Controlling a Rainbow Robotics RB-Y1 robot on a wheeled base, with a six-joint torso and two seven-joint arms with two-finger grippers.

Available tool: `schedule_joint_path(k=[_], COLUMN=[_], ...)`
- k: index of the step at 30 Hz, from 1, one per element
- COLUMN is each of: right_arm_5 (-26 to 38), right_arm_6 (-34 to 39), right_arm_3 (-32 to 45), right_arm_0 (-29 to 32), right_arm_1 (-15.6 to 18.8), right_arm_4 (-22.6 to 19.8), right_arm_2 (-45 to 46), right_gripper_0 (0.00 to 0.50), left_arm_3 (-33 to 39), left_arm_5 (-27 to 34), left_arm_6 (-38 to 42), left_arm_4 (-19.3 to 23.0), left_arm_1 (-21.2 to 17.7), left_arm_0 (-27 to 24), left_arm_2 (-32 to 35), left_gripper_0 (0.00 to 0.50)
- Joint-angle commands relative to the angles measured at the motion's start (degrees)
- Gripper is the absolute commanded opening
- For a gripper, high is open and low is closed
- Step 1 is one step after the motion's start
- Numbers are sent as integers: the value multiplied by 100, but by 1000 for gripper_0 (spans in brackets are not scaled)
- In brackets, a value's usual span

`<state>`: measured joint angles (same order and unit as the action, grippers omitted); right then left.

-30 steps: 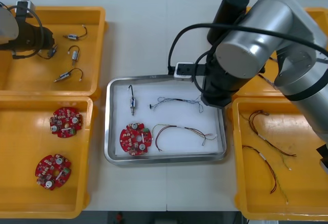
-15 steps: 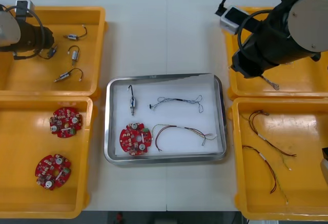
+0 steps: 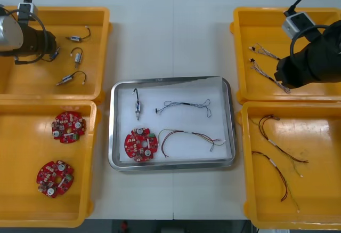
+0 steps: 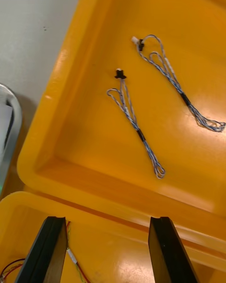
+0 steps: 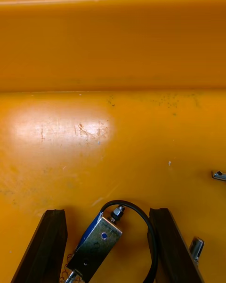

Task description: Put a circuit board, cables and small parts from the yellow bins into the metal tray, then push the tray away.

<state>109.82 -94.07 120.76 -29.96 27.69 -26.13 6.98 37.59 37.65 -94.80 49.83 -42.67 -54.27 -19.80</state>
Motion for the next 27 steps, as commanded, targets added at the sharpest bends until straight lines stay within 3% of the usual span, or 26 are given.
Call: schedule_joint_path(k=[1,4,5,6,7,8,21,27], right_arm_5=[18,18,18,18,18,18,18,18], right_arm_6=[143,143,143,143,143,143,196,222], right_arm_3=[396,519,545,589,615,668,1134,1134], right_arm_0=[429,693,737,825,869,948,1704,1871], right_arm_1=[255,281,290,281,290,281,255,62], right_arm_4=[46,2,-6,-15,-24,-33,-112,-173], right_arm_2=[594,866,919,1015,1059,1130,1499,1604], right_gripper_0=[500,500,500,500,500,500,500,500], left_arm_3=[-42,-42,-42,-42,-42,-42,73,451], left_arm_5=[-82,-109,-126,-126,-118,-118,-47,937], left_arm_6=[-663,-663,-663,-672,-663,-663,-672,-663], left_arm_4=[-52,-35,-35,-35,-35,-26,18,-26], left_arm_1=[-31,-31,-22,-22,-22,-31,-119,-330], left_arm_0=[101,136,144,144,136,144,136,21], left_arm_2=[-68,-76,-68,-76,-76,-76,-59,424], left_gripper_0=[500,500,465,279,176,1,0,0])
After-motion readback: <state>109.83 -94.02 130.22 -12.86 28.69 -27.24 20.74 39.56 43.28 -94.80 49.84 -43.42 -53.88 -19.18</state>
